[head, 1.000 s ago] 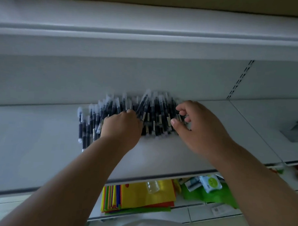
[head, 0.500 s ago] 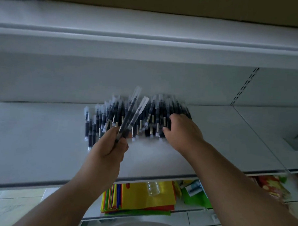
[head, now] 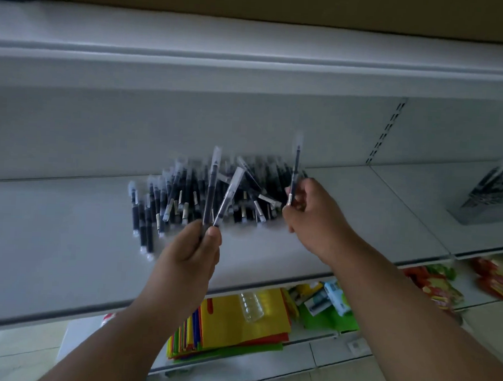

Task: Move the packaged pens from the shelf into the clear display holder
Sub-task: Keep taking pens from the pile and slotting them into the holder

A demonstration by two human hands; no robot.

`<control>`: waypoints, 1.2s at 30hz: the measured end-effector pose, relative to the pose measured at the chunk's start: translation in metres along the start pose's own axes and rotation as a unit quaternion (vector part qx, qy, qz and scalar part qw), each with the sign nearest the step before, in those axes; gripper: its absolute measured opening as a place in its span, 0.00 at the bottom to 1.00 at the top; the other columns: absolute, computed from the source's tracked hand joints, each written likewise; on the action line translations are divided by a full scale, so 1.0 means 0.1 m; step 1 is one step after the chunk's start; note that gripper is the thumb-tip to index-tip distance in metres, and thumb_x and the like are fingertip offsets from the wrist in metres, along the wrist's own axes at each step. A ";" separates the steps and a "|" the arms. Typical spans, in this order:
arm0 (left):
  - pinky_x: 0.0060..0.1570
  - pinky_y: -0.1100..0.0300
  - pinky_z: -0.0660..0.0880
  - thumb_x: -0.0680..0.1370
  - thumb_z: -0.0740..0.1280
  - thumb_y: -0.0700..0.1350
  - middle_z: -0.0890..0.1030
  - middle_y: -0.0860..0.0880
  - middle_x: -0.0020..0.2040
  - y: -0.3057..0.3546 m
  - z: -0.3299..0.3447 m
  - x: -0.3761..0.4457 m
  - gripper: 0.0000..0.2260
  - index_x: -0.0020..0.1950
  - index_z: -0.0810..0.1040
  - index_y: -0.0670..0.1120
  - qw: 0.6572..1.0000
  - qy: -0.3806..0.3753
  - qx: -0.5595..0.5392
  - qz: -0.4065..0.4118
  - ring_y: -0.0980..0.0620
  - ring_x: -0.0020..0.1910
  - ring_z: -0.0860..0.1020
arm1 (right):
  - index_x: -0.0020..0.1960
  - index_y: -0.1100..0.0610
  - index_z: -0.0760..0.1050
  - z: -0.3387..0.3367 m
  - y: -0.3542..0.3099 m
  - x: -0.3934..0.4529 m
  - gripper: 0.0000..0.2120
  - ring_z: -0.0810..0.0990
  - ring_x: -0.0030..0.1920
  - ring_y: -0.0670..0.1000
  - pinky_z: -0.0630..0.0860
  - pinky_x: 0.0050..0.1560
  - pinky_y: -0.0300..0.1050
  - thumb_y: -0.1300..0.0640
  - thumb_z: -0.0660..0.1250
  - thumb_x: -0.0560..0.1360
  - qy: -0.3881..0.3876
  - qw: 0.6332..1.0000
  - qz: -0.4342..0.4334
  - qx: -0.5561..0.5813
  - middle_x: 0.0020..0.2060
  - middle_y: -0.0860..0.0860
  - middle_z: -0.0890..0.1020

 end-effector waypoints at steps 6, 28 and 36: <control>0.39 0.55 0.65 0.83 0.58 0.40 0.72 0.51 0.34 -0.03 0.57 0.07 0.11 0.46 0.78 0.48 1.000 -0.011 -0.010 -0.001 0.51 0.36 0.68 | 0.44 0.57 0.73 -0.57 0.21 -0.40 0.11 0.77 0.28 0.49 0.69 0.30 0.40 0.52 0.62 0.81 0.068 0.987 0.007 0.146 0.31 0.51 0.79; 0.33 0.53 0.62 0.84 0.58 0.48 0.68 0.48 0.33 -0.24 3.75 -0.27 0.12 0.42 0.73 0.48 0.998 -0.036 0.042 -0.003 0.50 0.32 0.65 | 0.48 0.49 0.74 -3.15 2.36 -1.30 0.05 0.79 0.32 0.43 0.78 0.32 0.42 0.53 0.61 0.81 0.181 0.979 0.026 0.095 0.34 0.48 0.82; 0.28 0.59 0.61 0.84 0.57 0.46 0.66 0.47 0.31 -0.18 4.23 -0.11 0.13 0.40 0.69 0.44 0.997 -0.049 0.052 0.014 0.52 0.28 0.63 | 0.48 0.46 0.71 -3.58 2.60 -0.93 0.04 0.83 0.38 0.45 0.80 0.42 0.48 0.52 0.60 0.81 0.233 0.968 -0.025 0.084 0.40 0.47 0.82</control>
Point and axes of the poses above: each hand's wrist, its own x-axis towards the middle knuckle, its own z-axis out of the palm, y = z × x, the point moved 2 cm from there along x, towards the middle knuckle
